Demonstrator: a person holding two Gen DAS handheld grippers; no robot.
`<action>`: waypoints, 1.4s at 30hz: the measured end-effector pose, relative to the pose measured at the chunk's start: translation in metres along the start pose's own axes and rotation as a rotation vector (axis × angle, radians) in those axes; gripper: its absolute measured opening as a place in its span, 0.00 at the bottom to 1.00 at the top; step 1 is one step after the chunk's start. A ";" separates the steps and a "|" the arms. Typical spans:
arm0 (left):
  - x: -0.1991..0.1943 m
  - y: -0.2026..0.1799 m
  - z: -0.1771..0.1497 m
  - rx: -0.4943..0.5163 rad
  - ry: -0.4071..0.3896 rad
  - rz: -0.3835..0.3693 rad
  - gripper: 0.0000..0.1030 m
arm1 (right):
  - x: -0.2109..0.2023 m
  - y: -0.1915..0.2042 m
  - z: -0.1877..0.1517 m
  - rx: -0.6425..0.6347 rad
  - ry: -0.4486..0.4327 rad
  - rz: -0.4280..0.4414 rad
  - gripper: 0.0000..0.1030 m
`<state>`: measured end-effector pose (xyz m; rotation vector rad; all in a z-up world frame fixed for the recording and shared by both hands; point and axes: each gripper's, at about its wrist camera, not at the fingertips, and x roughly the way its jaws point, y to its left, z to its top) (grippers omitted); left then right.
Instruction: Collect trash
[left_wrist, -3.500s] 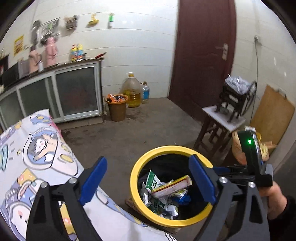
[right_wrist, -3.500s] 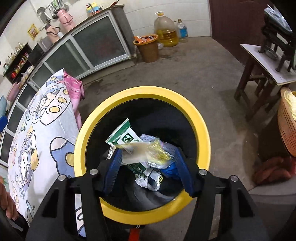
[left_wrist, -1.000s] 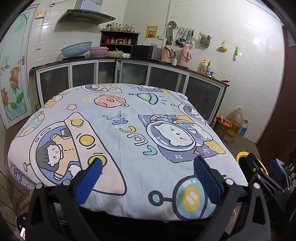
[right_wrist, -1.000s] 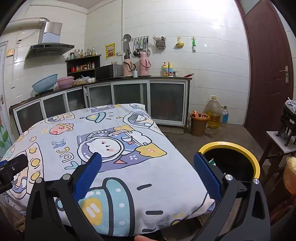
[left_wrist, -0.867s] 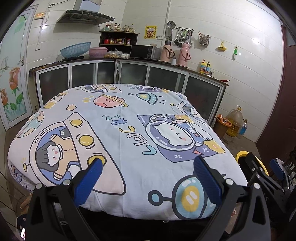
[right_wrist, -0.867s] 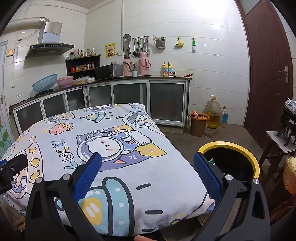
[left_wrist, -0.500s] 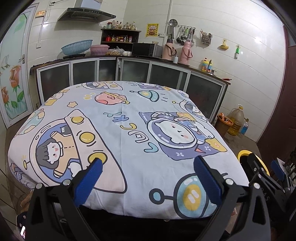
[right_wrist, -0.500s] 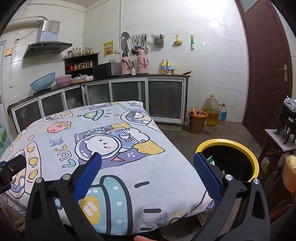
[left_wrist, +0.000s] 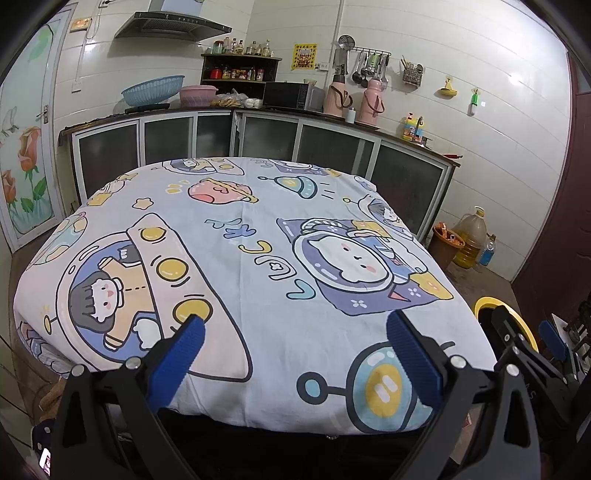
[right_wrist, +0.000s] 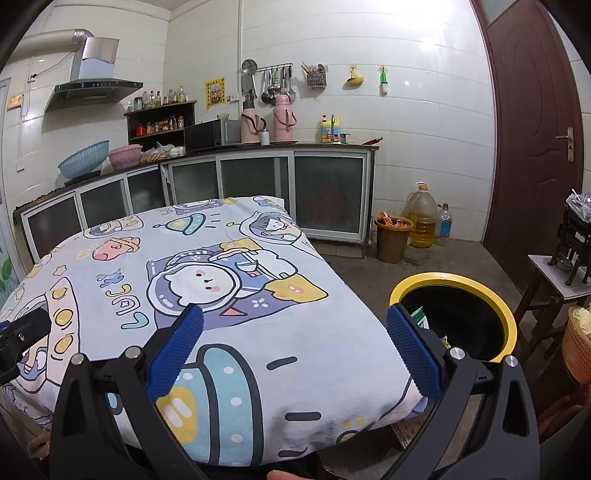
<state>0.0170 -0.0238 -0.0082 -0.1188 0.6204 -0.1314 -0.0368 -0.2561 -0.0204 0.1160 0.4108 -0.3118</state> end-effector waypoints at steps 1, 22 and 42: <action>0.000 0.000 0.000 -0.001 0.002 0.000 0.92 | 0.000 0.000 0.000 0.000 0.001 0.000 0.92; 0.004 -0.002 -0.004 -0.009 0.021 -0.007 0.92 | 0.003 0.000 -0.003 -0.006 0.017 -0.002 0.92; 0.009 -0.001 -0.006 -0.010 0.033 -0.023 0.92 | 0.005 0.000 -0.006 -0.003 0.030 -0.004 0.92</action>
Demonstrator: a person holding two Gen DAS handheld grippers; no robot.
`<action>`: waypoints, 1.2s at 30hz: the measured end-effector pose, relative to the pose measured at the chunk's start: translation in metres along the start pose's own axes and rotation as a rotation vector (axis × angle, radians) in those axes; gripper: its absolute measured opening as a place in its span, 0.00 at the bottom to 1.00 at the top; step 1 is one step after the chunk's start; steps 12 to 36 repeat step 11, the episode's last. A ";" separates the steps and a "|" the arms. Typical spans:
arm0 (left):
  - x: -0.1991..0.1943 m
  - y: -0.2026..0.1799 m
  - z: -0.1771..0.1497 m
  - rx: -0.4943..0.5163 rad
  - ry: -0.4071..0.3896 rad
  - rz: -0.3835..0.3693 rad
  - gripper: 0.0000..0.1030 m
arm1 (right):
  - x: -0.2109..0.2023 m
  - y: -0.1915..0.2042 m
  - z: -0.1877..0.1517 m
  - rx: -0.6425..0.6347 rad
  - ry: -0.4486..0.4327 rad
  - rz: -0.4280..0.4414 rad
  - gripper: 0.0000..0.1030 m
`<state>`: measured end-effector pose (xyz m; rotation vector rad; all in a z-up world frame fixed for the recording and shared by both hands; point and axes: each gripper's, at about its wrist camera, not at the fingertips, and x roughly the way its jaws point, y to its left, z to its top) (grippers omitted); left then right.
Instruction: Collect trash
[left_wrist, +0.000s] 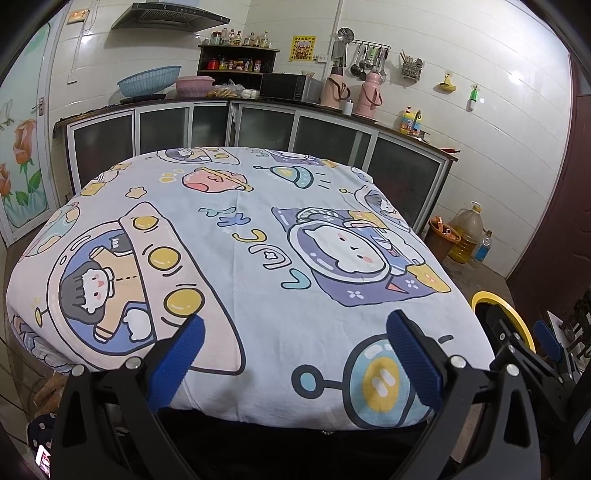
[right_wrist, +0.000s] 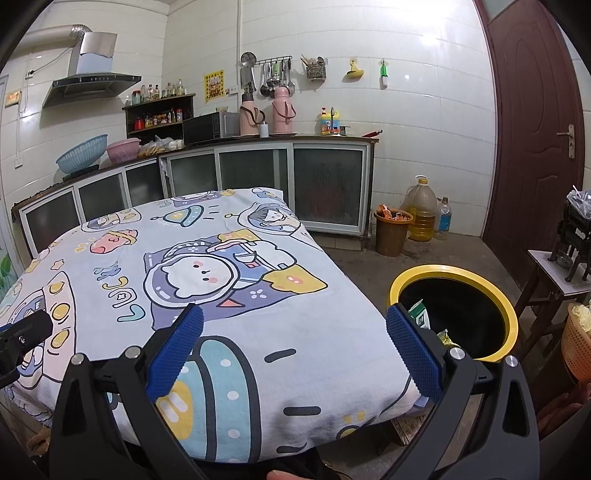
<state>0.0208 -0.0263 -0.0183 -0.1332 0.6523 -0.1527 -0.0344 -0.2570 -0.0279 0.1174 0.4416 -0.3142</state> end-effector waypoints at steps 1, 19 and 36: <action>0.000 0.000 0.000 0.001 0.001 -0.001 0.92 | 0.000 0.000 0.000 0.000 0.000 0.000 0.92; 0.000 -0.001 0.000 0.003 0.003 0.001 0.92 | 0.000 0.000 0.000 0.001 0.002 0.001 0.92; 0.000 -0.001 0.000 0.003 0.003 0.001 0.92 | 0.000 0.000 0.000 0.001 0.002 0.001 0.92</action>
